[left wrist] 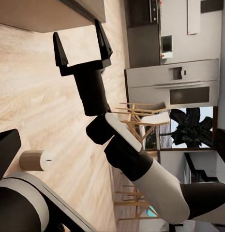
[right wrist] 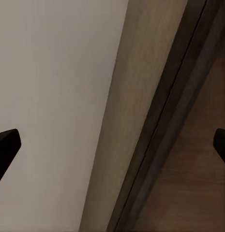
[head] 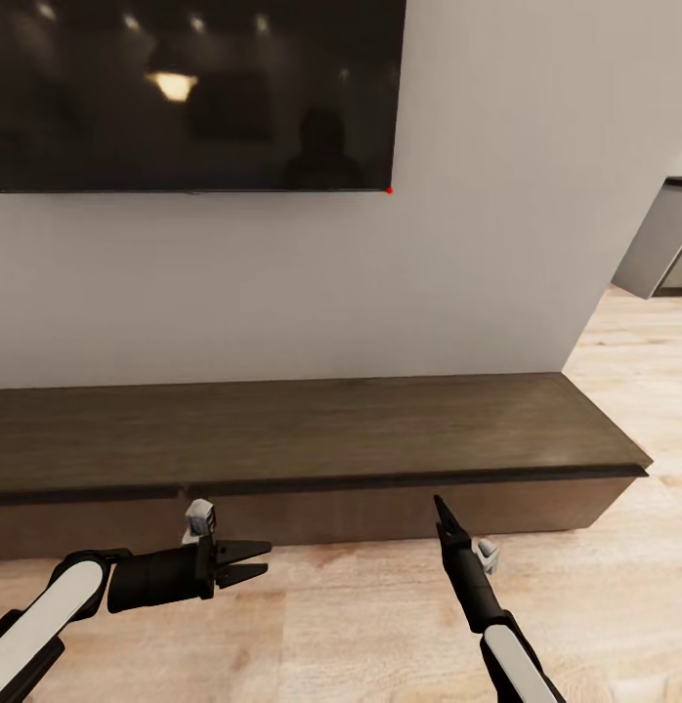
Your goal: Place each of the two pumpkins and all three candles from the living room inside a cabinet in the living room (use any cabinet), then make sure every cabinet is closed, and position the cauldron so it is next to a table in the living room.
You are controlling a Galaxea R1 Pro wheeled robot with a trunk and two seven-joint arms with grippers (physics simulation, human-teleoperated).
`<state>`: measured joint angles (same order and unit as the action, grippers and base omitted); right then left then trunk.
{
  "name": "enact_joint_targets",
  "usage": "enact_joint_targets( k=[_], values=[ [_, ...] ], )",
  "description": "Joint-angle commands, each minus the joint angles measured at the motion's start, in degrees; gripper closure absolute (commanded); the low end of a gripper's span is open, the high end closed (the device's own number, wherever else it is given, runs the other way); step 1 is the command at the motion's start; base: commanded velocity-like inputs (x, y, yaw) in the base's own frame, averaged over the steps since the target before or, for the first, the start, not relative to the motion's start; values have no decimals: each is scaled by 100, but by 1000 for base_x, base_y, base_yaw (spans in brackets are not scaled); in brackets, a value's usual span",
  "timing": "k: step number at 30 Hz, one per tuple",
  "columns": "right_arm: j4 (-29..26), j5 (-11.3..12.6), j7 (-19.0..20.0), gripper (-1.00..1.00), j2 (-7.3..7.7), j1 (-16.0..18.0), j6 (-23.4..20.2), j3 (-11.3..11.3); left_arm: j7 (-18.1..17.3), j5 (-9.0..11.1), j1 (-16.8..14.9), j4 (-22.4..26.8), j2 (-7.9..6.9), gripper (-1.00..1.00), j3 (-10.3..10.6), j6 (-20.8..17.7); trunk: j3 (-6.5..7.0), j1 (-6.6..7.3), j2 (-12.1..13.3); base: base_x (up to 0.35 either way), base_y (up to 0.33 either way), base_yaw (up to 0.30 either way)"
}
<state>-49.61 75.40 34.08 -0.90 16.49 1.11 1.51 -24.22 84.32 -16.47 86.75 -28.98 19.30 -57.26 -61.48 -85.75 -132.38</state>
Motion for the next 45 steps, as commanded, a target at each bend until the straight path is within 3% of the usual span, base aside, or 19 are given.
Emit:
enact_joint_targets(
  k=[1, 27, 45],
  values=[
    [4, 54, 45, -100, 4, 3, 12, 16, -39, -21, -5, -2, -2, -100, 9, -4, -23, -21, -43, 0, 0, 0],
    [29, 63, 842, -100, 28, 3, -205, 7, -39, -21, -5, 8, 6, -100, 18, -4, -490, -593, -1086, 0, 0, 0],
    [26, 63, 928, -100, 23, 3, -208, 7, -39, -21, -5, 15, 12, -100, 31, -4, -888, -639, -1110, 0, 0, 0]
  ],
)
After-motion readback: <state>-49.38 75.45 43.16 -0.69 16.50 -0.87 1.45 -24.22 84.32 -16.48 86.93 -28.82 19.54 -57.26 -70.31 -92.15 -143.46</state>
